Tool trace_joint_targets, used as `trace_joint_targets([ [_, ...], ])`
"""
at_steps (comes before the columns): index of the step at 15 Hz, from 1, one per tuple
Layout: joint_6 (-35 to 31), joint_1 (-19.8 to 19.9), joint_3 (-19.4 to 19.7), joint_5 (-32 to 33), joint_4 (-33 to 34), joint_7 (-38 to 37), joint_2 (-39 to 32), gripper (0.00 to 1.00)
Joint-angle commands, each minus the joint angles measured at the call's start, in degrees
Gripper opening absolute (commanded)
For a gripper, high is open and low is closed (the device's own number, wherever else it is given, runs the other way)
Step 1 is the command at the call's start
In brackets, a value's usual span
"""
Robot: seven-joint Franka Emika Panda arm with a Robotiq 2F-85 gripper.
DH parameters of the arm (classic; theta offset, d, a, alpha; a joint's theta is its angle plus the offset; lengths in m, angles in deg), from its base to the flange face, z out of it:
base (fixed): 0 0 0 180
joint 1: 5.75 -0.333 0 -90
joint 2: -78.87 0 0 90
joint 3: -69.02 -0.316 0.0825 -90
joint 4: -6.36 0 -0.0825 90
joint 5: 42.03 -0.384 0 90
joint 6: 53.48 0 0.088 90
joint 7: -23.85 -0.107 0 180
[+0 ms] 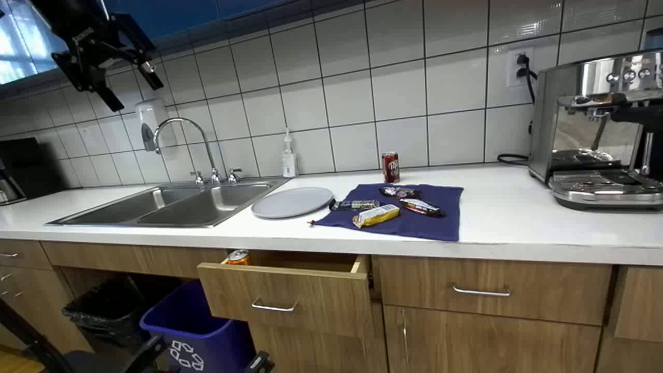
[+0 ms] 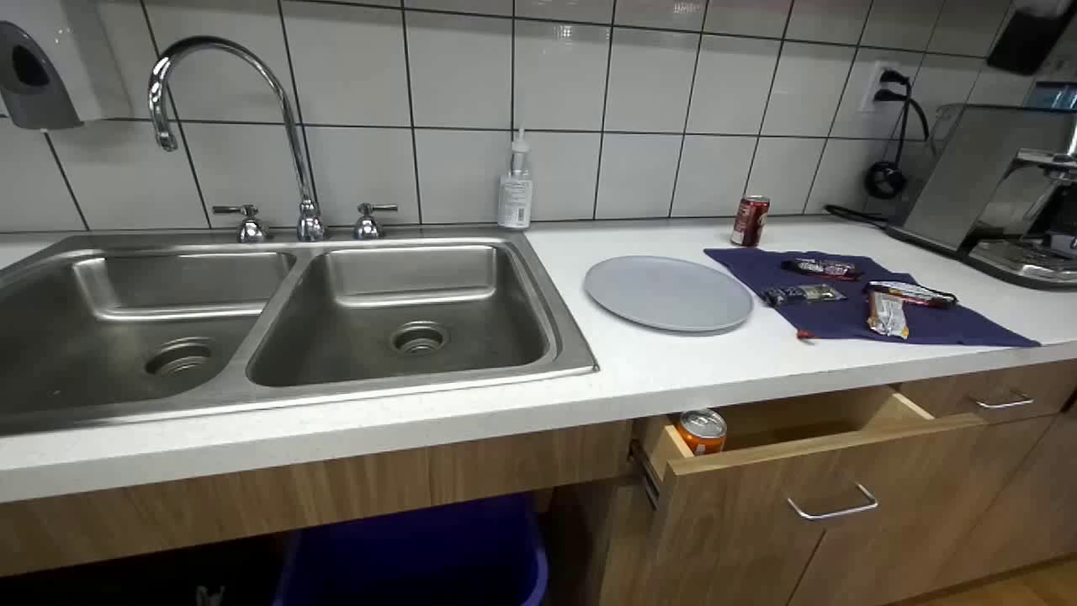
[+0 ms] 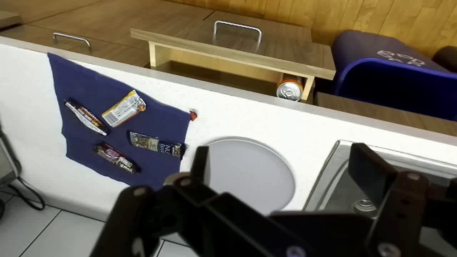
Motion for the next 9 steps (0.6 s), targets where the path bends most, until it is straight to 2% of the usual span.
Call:
trace_joint_targets([
  [1,0.21,-0.92,0.72,0.72,0.16,-0.62,-0.32,1.0],
  [9,-1.66,-0.41,0.63,1.09,-0.36,-1.25,-0.9,1.0],
])
